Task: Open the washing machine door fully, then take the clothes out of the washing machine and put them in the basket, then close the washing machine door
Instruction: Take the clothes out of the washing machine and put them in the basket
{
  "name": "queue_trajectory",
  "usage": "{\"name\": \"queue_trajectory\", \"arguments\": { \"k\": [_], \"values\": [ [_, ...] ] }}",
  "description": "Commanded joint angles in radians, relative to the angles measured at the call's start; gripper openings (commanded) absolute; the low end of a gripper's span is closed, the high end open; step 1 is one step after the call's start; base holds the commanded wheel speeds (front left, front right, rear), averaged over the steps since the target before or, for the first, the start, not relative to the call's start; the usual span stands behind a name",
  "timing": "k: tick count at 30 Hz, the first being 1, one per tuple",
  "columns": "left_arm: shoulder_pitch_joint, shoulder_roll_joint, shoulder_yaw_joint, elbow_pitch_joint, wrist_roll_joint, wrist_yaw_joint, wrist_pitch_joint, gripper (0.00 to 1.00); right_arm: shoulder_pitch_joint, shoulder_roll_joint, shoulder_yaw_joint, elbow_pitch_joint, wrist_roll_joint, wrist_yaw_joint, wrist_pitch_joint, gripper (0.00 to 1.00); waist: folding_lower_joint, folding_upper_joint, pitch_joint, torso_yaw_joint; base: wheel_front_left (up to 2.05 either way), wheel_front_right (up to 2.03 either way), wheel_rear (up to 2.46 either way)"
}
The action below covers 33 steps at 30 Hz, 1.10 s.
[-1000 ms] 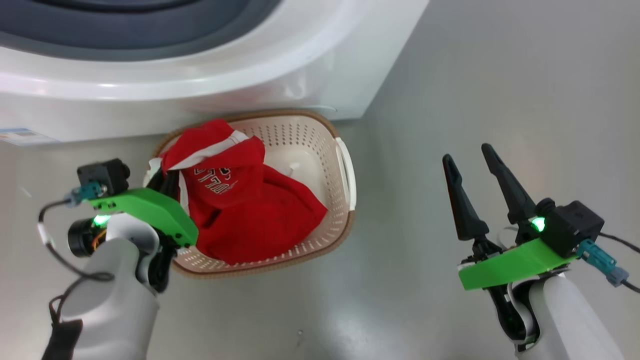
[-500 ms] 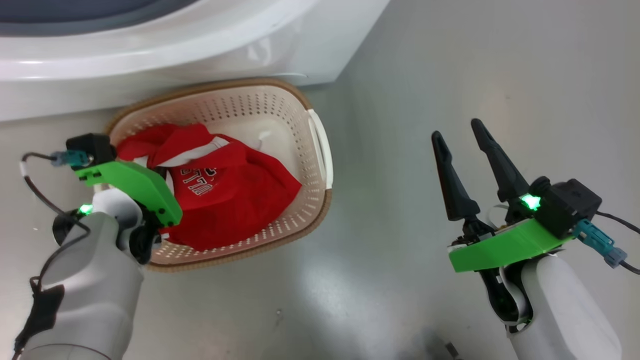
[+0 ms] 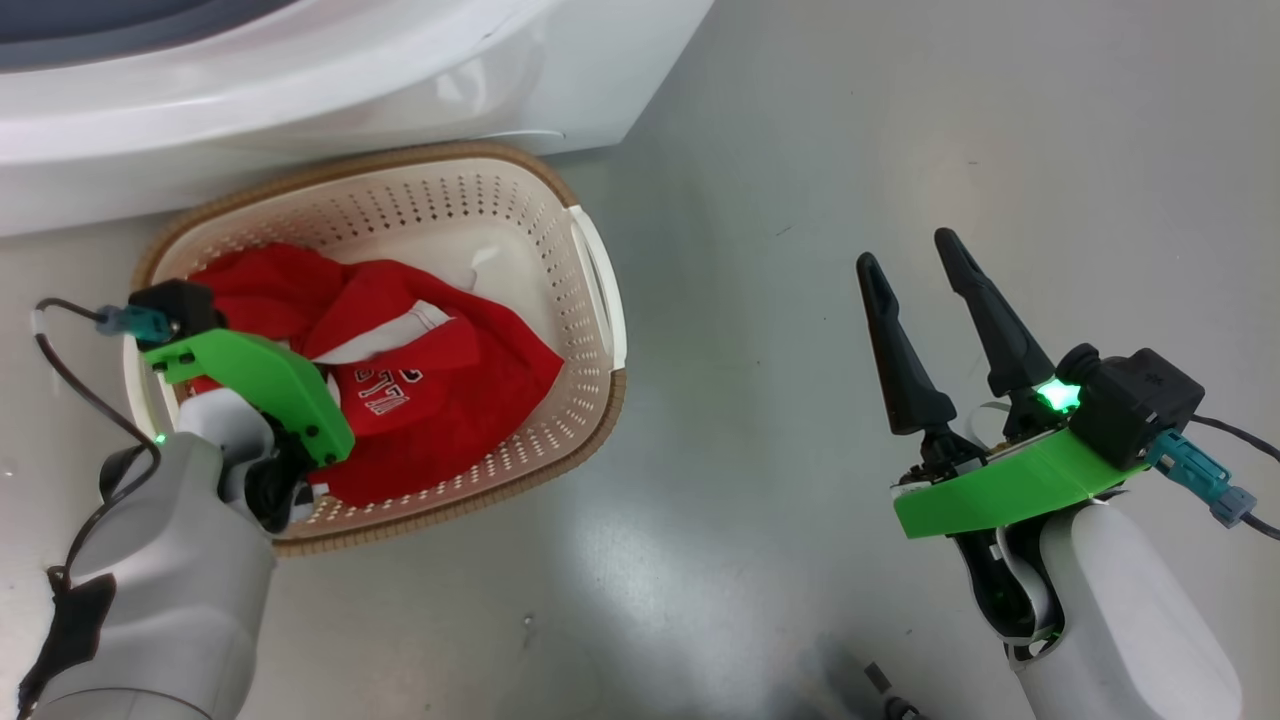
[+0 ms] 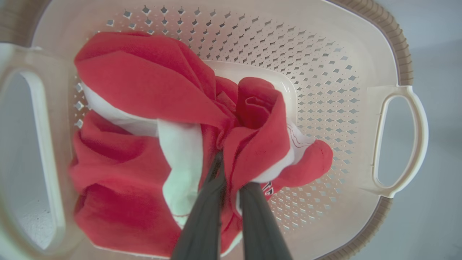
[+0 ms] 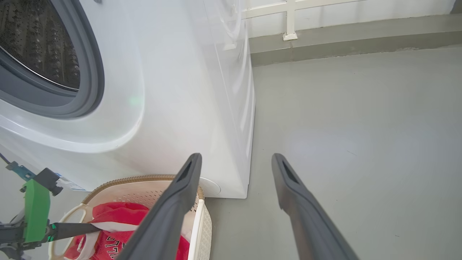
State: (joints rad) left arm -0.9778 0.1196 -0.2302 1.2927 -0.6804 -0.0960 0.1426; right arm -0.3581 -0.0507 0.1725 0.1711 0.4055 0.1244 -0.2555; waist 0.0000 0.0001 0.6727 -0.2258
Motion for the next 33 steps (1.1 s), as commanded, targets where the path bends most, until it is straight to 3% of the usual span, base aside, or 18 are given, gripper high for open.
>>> {"name": "queue_trajectory", "arguments": {
  "k": [1,3,4,5,6,17,23,33],
  "values": [
    [0.016,0.042,0.011,-0.008,0.002,0.004,-0.003,0.0,-0.001,0.001,0.016,-0.02,0.005,0.006,-0.006,1.0,0.0,-0.0001,-0.003,0.003,0.0,0.0,0.0],
    [0.016,0.042,-0.001,-0.007,0.01,-0.002,-0.011,0.37,0.0,0.001,0.015,-0.018,0.005,0.006,-0.006,1.0,0.0,-0.0001,-0.009,0.007,0.0,0.0,0.0],
    [0.018,0.041,-0.008,-0.007,0.014,-0.004,-0.014,0.49,0.001,0.001,0.013,-0.016,0.004,0.006,-0.006,1.0,0.0,-0.0001,-0.014,0.011,0.0,0.0,0.0],
    [0.02,0.04,-0.012,-0.007,0.017,-0.007,-0.021,0.94,0.002,0.001,0.012,-0.015,0.003,0.006,-0.006,1.0,0.0,-0.0001,-0.02,0.014,0.0,0.0,0.0],
    [0.022,0.039,-0.014,-0.007,0.016,-0.011,-0.029,1.0,0.003,0.001,0.011,-0.015,0.002,0.006,-0.006,1.0,0.0,-0.0001,-0.027,0.018,0.0,0.0,0.0],
    [0.092,0.009,-0.045,-0.054,0.001,-0.033,-0.158,1.0,0.025,0.001,-0.012,0.0,-0.02,0.006,-0.006,1.0,0.0,-0.0001,-0.127,0.074,0.0,0.0,0.0],
    [0.167,-0.013,-0.105,-0.191,-0.041,-0.034,-0.237,1.0,0.048,0.001,-0.028,0.008,-0.044,0.006,-0.006,1.0,0.0,-0.0001,-0.197,0.121,0.0,0.0,0.0],
    [0.266,0.021,-0.165,-0.374,-0.092,-0.035,-0.383,1.0,0.084,0.001,-0.042,0.026,-0.071,0.006,-0.006,1.0,0.0,-0.0001,-0.297,0.177,0.0,0.0,0.0]
  ]
}}
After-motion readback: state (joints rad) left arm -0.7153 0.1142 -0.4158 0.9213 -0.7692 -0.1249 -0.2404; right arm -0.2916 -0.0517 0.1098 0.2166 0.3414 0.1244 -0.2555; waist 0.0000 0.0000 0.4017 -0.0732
